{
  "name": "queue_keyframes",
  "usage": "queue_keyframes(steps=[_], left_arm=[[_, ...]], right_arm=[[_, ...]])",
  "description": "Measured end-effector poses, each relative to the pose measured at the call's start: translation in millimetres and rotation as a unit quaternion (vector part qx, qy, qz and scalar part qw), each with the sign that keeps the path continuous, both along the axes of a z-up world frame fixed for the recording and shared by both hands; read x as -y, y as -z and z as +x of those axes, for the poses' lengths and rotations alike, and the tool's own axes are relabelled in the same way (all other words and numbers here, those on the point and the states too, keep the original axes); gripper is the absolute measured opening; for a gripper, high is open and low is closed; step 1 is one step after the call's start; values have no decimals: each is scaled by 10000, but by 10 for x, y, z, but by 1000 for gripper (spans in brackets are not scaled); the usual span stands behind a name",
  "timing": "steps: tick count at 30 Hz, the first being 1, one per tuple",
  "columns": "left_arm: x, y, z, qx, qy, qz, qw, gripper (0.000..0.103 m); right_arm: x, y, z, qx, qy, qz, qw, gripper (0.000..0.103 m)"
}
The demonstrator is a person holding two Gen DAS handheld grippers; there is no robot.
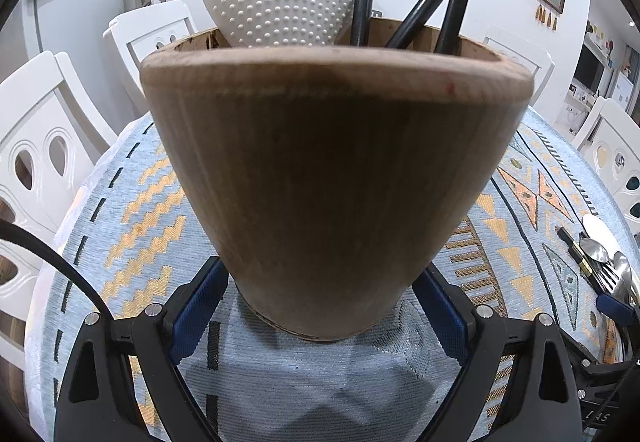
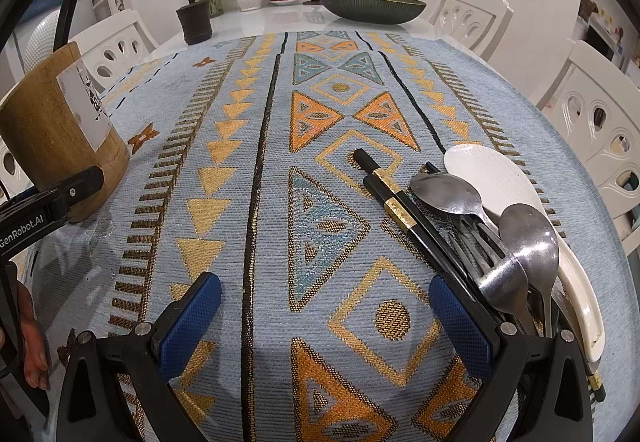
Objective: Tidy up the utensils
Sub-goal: 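Move the open right tool back over the utensil pile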
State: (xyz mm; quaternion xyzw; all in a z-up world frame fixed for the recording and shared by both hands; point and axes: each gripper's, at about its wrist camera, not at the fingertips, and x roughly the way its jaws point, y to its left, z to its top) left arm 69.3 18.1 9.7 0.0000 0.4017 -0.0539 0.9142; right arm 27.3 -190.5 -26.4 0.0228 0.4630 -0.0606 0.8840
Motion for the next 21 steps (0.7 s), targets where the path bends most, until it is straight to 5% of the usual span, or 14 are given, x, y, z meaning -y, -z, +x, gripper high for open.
queue_keyframes(steps=[17, 21], left_arm=[[-53, 33, 94, -91, 17, -37, 10000, 93], [-80, 39, 112, -100, 24, -62, 9999, 93]], right_arm=[[15, 1, -49, 3, 4, 1, 10000, 103], [25, -41, 42, -658, -79, 139, 9977, 103]])
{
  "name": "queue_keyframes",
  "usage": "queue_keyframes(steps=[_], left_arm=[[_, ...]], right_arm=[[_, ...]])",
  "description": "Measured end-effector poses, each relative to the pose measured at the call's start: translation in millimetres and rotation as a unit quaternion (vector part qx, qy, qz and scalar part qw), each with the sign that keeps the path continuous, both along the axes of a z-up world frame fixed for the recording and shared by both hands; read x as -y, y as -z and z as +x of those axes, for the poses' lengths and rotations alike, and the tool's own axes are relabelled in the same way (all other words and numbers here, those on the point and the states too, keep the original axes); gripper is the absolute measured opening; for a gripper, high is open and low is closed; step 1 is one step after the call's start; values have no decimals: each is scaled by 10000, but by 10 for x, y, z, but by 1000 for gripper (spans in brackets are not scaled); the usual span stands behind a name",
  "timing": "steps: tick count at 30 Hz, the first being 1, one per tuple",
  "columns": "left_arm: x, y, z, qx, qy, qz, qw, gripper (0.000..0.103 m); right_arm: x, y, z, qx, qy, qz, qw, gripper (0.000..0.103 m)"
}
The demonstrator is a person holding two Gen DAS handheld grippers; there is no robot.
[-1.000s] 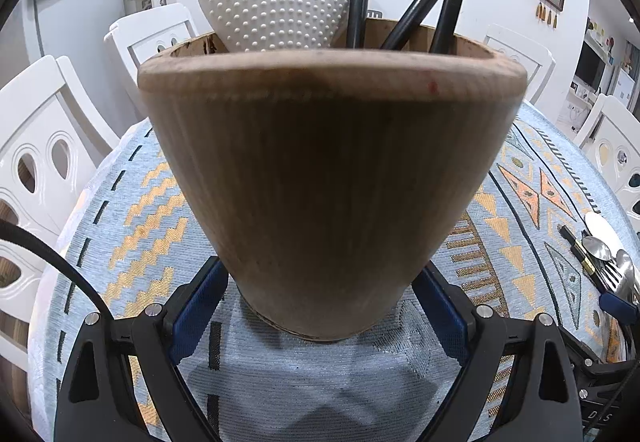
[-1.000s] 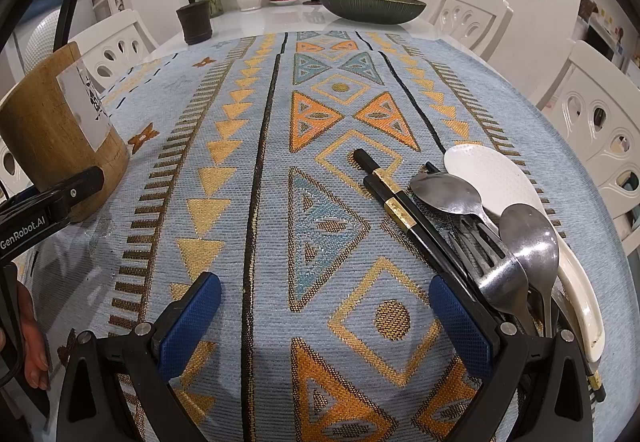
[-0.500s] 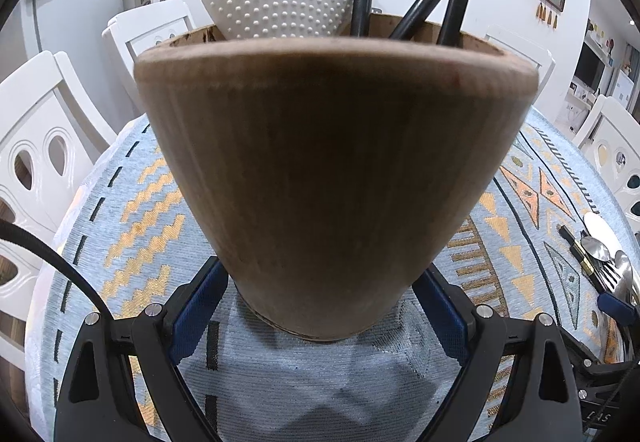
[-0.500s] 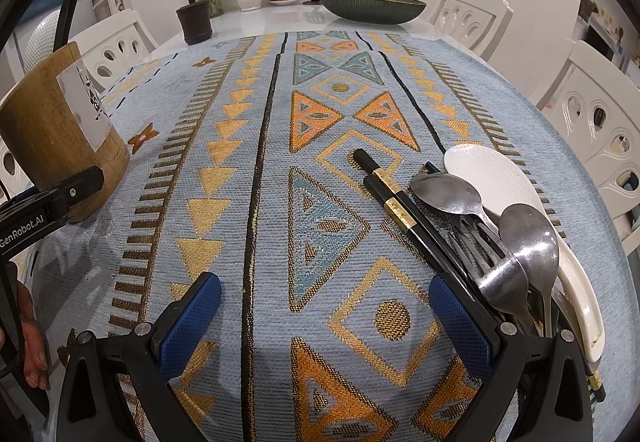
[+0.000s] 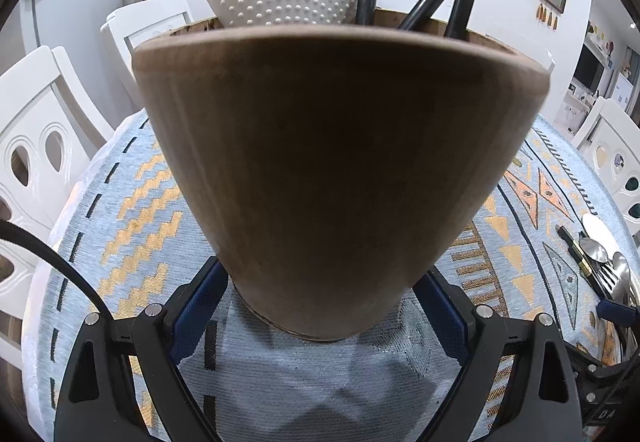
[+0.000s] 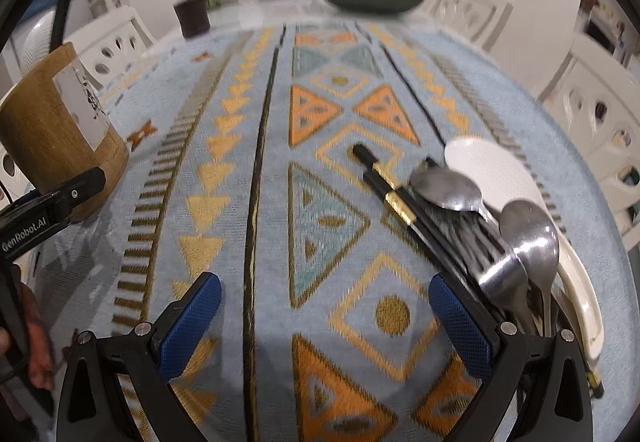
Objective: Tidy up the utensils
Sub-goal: 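Move the open right tool back over the utensil pile, then grasp a white serrated plastic knife with the right tool and lift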
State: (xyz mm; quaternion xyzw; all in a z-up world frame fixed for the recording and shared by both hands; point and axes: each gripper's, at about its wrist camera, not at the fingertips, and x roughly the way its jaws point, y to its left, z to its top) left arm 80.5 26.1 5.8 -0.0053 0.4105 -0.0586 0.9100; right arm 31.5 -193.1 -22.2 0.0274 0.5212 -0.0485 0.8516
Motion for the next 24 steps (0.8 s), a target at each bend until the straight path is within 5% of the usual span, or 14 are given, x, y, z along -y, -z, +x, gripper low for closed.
queue_keyframes(steps=[7, 9, 15, 20, 24], left_arm=[[-11, 20, 3, -41, 4, 0, 10000, 93], [-11, 21, 10, -42, 3, -3, 10000, 93], [-17, 22, 15, -47, 2, -8, 10000, 93], [-29, 26, 23, -49, 3, -19, 10000, 93], [-31, 27, 24, -52, 3, -24, 10000, 93]], right_arm=[[78, -31, 282, -1140, -348, 302, 9924, 99], [143, -166, 279, -1093, -469, 652, 9908, 88], [584, -730, 261, -513, -652, 854, 9929, 88], [1313, -758, 418, -646, -147, 904, 9937, 87], [1739, -512, 542, -1167, 376, 1424, 9822, 56]])
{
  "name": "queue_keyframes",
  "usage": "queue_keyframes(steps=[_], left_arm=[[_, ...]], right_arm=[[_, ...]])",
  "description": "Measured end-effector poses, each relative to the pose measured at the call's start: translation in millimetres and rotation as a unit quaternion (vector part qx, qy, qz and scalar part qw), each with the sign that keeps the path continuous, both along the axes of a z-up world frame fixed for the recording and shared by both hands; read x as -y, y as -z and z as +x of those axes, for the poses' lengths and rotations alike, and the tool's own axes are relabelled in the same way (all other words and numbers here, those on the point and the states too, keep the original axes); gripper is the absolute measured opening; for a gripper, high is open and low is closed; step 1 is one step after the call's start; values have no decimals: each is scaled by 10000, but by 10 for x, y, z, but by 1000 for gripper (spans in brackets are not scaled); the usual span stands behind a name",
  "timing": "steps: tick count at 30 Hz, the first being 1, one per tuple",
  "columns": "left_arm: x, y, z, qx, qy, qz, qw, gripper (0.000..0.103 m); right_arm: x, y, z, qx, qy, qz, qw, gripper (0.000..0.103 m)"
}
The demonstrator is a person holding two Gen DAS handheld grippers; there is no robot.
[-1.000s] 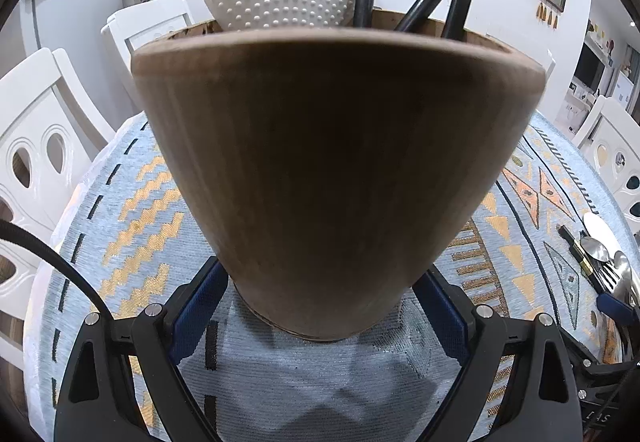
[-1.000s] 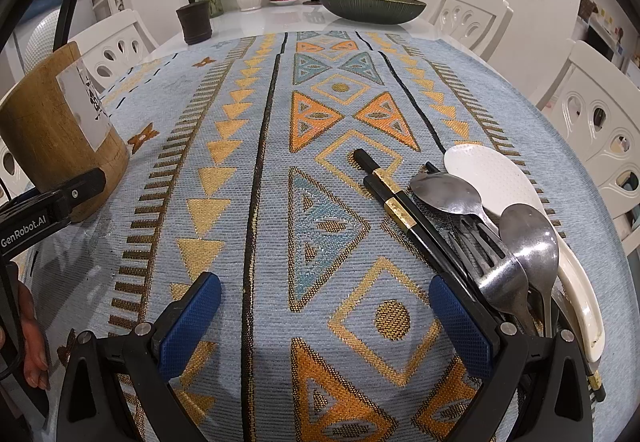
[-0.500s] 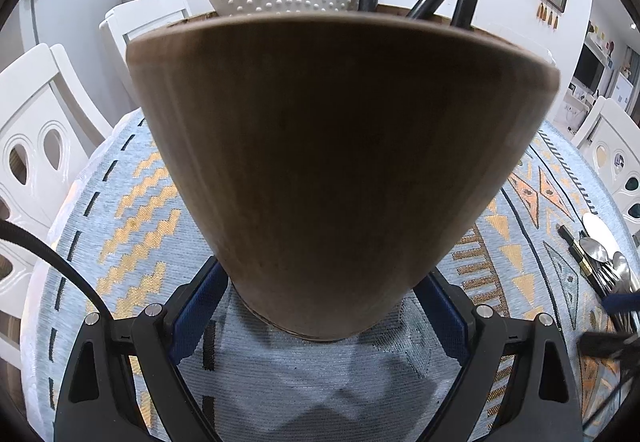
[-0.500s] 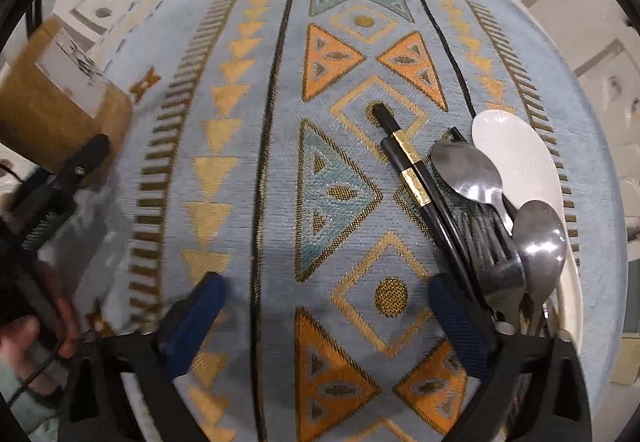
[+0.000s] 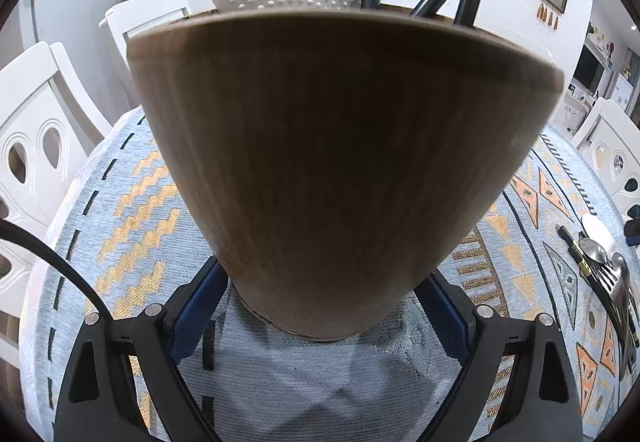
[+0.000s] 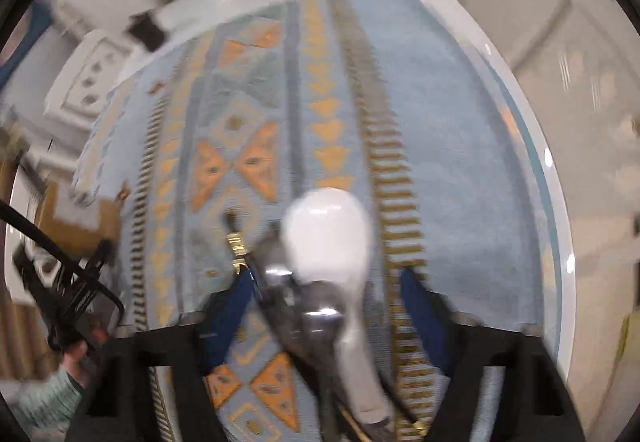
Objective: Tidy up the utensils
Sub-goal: 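Grasp a white serrated plastic knife with the right tool and lift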
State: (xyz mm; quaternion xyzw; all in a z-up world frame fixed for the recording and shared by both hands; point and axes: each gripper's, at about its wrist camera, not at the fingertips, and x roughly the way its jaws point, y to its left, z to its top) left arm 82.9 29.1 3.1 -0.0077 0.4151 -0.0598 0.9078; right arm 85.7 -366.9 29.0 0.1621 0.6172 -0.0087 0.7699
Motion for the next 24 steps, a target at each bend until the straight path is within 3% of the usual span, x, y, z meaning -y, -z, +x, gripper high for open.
queue_keyframes(steps=[5, 14, 17, 20, 21, 24], left_arm=[[-24, 11, 5, -17, 6, -23, 10000, 94], [-28, 12, 8, -21, 6, -33, 10000, 94], [-41, 19, 10, -38, 8, -38, 10000, 94], [-46, 18, 13, -46, 10, -38, 10000, 94], [-49, 19, 15, -49, 12, -43, 10000, 94], [-54, 20, 17, -53, 15, -52, 10000, 94]], right_arm=[[59, 176, 115, -297, -21, 434, 9986, 55], [74, 366, 326, -642, -105, 300, 9974, 55], [34, 392, 314, -733, -239, 8, 9970, 53], [-45, 367, 330, -766, -307, -210, 9964, 33], [-62, 345, 332, -736, -293, -230, 9966, 22], [-82, 271, 324, -694, -246, -291, 9969, 14]])
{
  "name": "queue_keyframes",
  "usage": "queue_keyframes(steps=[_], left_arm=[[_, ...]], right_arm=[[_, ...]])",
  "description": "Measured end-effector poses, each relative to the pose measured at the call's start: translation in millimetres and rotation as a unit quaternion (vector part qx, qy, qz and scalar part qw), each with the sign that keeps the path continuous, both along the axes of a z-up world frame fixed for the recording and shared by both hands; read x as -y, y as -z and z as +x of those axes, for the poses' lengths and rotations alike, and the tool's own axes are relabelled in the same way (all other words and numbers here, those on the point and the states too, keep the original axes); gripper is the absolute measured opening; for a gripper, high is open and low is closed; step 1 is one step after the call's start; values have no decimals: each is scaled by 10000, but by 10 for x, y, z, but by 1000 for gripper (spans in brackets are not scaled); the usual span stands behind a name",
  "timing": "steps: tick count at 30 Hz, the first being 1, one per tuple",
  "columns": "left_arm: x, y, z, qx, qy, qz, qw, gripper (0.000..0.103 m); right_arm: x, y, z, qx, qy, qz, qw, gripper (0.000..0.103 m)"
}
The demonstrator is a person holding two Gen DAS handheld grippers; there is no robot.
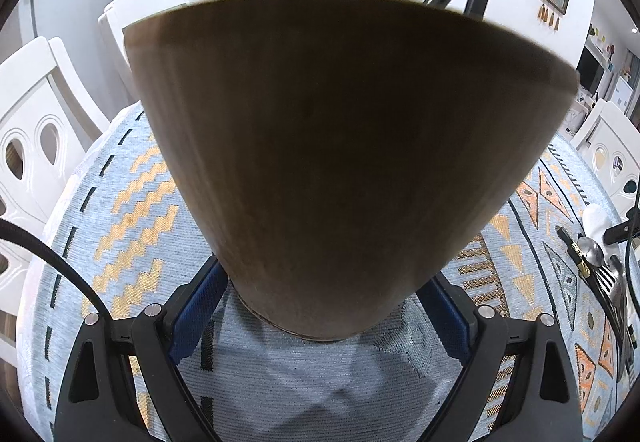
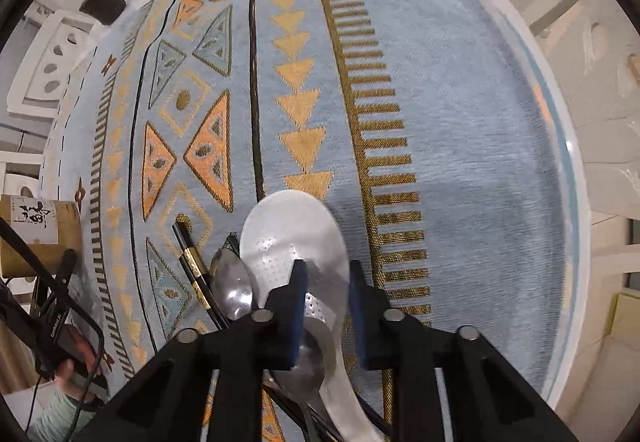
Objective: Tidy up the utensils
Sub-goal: 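Grasp a white serrated plastic knife with the right tool and lift, then carry the white knife to the wooden cup and drop it in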
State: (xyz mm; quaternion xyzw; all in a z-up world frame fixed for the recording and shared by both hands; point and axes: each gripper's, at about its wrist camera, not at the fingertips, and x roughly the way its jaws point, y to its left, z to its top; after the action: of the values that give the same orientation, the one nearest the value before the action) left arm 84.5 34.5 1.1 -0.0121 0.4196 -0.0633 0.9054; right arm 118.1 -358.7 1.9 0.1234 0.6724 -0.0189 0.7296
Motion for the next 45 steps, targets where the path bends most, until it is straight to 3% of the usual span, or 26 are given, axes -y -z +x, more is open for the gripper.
queue_keyframes(steps=[4, 11, 25, 34, 36, 39, 45], left_arm=[[-8, -4, 11, -10, -3, -10, 10000, 94], [-12, -7, 12, -10, -6, -23, 10000, 94], [-25, -1, 14, -13, -3, -32, 10000, 94], [-27, -2, 15, -14, -4, -36, 10000, 94], [-26, -2, 16, -13, -5, -34, 10000, 94], [-28, -1, 16, -11, -5, -31, 10000, 94], [-28, -1, 16, -14, -5, -34, 10000, 94]], right_arm=[[-86, -131, -22, 21, -24, -54, 10000, 8], [-345, -278, -58, -44, -415, -130, 9990, 8], [-627, -118, 155, -346, -949, -249, 9946, 13], [-563, 141, 313, -428, -460, 36, 9980, 13], [-480, 102, 300, -301, -355, 35, 9989, 11], [-412, -103, 309, 168, -308, -384, 9986, 8], [-459, -781, 297, 1443, -14, -331, 9890, 7]])
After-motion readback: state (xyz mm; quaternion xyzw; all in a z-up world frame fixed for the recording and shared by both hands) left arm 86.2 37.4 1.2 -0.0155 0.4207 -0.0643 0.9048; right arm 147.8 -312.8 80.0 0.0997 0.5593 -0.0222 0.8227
